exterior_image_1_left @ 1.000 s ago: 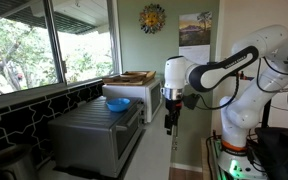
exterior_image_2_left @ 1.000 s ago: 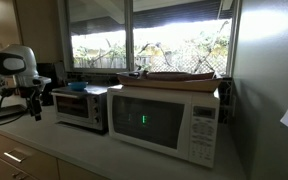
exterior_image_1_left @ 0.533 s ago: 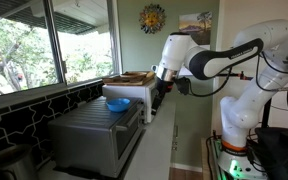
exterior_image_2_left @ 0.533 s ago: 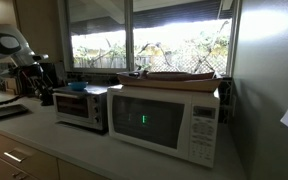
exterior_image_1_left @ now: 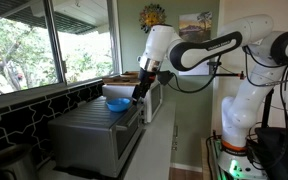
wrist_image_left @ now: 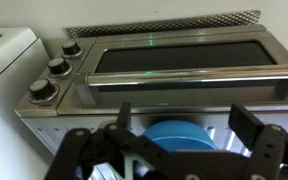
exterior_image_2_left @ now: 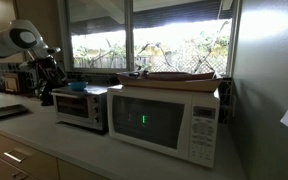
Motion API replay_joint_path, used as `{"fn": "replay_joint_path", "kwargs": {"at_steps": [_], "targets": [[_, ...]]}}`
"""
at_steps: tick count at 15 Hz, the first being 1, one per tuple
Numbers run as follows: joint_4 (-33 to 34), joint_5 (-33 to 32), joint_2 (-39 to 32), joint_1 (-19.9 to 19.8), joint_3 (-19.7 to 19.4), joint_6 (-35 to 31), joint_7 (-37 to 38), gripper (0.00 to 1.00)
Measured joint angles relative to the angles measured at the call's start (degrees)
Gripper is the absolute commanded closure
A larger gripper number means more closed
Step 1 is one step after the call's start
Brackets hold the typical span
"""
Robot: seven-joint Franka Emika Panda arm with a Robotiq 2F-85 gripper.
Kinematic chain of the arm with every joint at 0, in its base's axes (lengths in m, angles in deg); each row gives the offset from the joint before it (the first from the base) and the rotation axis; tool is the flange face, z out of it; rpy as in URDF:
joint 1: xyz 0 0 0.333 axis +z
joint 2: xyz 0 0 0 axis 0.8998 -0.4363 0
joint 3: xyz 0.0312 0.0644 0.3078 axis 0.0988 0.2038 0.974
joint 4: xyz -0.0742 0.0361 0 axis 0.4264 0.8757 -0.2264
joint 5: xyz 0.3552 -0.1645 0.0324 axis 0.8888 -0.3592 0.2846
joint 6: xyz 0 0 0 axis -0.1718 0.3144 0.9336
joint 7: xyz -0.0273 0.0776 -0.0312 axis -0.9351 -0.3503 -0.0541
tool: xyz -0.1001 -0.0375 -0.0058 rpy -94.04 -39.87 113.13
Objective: Flip the bowl on top of the toaster oven anticlockwise once to place it in an upside down position
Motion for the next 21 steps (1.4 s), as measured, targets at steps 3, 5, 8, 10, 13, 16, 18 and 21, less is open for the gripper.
{"fn": "replay_joint_path", "kwargs": {"at_steps": [3,5,8,10,13,16,18,21], "targets": [[4.04,0.0,-5.02,-0.71,-0.57,-0.03,1.47,0.0],[6.32,-0.04,-7.34,-0.9,-1.11,-0.11,2.2,0.0],[8.93,-0.04,-9.34,-0.93,-2.41,-0.12,2.36,0.0],[10.04,-0.04,-9.93,-0.92,-3.4,-0.12,2.37,0.0],[10.45,0.26,-10.75,-0.86,-4.62,-0.12,2.37,0.0],[10.44,0.97,-11.94,-0.67,-5.85,-1.28,2.37,0.0],[10.41,1.52,-12.67,-0.64,-6.64,-2.65,2.37,0.0],[10.28,1.57,-13.55,-0.65,-7.64,-3.73,2.56,0.0]]}}
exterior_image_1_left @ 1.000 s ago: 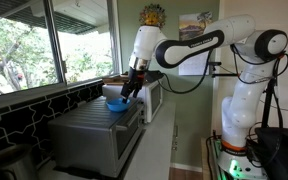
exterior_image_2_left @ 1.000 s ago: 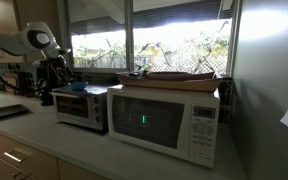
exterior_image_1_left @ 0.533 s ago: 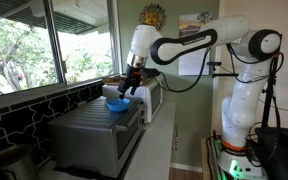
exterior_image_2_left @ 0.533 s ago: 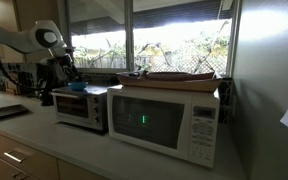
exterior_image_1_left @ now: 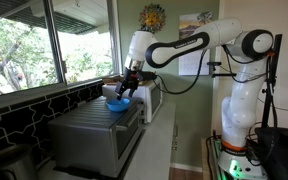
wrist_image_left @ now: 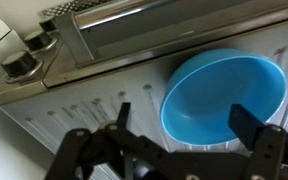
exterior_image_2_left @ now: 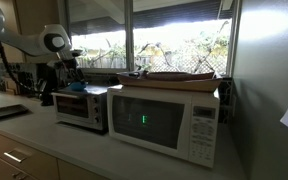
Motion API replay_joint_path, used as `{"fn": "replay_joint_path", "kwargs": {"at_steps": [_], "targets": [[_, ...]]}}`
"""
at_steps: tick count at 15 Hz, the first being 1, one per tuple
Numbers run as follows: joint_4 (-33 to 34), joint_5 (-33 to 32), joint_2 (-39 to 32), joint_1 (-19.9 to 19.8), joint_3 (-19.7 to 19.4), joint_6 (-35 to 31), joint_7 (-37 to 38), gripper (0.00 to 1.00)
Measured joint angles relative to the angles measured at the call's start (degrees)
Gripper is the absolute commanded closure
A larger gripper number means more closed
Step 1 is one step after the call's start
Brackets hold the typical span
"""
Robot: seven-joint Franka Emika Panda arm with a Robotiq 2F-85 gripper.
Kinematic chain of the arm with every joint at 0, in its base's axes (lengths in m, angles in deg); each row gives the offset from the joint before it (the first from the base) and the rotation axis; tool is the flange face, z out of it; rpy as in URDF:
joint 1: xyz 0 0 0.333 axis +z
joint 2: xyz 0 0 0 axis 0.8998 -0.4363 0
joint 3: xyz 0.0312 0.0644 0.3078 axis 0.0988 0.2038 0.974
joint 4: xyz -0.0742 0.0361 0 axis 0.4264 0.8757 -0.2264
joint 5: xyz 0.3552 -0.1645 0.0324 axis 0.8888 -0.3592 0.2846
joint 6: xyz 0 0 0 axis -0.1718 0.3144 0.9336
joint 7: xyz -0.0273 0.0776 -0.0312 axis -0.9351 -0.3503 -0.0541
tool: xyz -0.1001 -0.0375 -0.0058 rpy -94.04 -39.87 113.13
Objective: Flip the bowl on top of the toaster oven anticlockwise once to place it in an upside down position
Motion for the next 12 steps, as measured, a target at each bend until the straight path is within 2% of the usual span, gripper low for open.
{"fn": "replay_joint_path", "kwargs": {"at_steps": [1,4,6,8,11,12], "targets": [[-0.1,0.04,-0.22,0.0,-0.23,-0.2,0.05,0.01],[-0.41,0.81,-0.95,0.02,-0.83,-0.67,0.12,0.17],[-0.44,1.93,-1.42,0.09,-1.2,-0.86,0.12,0.23],[-0.49,3.05,-1.8,0.28,-1.51,-1.19,0.12,0.44],[-0.58,4.26,-2.23,0.48,-1.83,-1.79,0.12,0.66],[-0.61,4.52,-2.31,0.48,-1.91,-1.93,0.12,0.8]]}}
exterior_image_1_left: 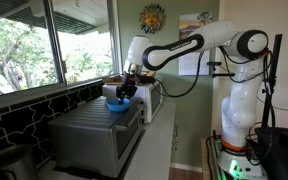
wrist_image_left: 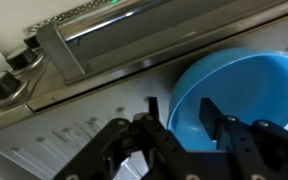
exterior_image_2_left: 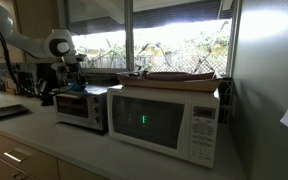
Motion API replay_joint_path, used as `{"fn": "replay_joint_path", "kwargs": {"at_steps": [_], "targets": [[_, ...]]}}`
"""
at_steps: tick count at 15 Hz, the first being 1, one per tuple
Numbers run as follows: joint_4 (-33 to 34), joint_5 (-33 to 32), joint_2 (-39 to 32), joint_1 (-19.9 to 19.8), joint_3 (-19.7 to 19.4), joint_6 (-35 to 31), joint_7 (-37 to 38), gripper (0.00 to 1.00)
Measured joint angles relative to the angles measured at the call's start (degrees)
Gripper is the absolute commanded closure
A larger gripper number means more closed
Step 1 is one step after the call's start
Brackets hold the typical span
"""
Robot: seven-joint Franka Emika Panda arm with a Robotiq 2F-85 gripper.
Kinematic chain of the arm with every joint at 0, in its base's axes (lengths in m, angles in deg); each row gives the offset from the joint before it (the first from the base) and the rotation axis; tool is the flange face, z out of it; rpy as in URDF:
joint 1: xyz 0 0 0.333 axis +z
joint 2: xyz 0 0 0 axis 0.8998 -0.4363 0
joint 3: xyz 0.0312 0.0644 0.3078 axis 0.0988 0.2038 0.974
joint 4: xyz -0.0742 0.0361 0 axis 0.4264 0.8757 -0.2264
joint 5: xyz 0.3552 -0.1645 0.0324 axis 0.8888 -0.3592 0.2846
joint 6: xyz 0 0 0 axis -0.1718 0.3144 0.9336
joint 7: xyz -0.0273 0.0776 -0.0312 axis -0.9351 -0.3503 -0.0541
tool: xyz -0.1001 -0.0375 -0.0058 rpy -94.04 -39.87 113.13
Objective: Flip the bowl on top of the toaster oven anticlockwise once to place it in an upside down position
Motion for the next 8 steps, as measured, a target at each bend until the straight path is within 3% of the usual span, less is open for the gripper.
{"fn": "replay_joint_path", "kwargs": {"at_steps": [2,4,8], "targets": [[-0.05,0.36,-0.03,0.01,-0.19,-0.13,0.0,0.95],[-0.05,0.43,-0.02,0.01,-0.33,-0.17,0.0,1.0],[0.71,-0.1,0.35,0.47,-0.31,-0.07,0.0,0.96]]}}
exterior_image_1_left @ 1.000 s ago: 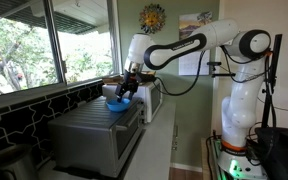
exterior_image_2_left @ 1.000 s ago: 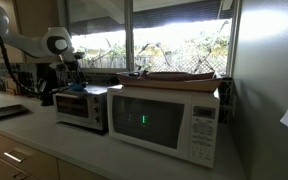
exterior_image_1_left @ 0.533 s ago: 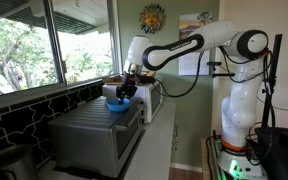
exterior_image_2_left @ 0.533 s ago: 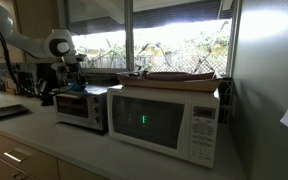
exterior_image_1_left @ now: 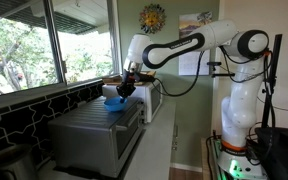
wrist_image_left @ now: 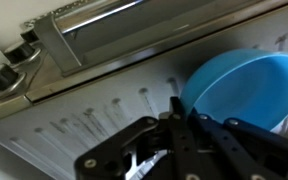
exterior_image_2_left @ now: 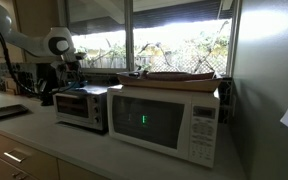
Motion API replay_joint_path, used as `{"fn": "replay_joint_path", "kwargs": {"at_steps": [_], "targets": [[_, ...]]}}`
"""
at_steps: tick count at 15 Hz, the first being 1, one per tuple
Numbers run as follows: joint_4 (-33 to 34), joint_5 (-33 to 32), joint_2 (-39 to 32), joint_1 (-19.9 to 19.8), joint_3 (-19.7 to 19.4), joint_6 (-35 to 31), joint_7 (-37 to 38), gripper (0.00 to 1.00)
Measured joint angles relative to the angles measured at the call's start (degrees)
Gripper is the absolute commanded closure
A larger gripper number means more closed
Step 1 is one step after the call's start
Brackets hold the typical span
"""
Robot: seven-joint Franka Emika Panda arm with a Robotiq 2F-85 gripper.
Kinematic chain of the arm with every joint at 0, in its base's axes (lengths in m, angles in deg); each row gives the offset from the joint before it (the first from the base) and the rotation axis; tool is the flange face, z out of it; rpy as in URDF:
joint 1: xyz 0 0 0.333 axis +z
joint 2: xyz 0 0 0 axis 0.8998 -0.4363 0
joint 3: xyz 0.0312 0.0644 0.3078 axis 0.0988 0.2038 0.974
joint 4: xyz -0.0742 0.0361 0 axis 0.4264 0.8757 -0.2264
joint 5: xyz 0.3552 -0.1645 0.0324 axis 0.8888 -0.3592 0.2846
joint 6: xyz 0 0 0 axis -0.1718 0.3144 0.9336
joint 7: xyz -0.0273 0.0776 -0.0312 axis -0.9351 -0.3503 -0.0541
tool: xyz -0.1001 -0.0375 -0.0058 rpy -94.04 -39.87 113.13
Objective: Flip the bowl on top of the toaster oven anticlockwise once to place it in an upside down position
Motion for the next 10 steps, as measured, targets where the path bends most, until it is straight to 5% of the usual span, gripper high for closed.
{"fn": "replay_joint_path", "kwargs": {"at_steps": [3,10], "targets": [[1.6,-3.54,0.09,0.39,0.91,1.9,0.05,0.96],[12.09,-24.39,-0.62,1.84,7.11,17.85,1.47,0.96]]}}
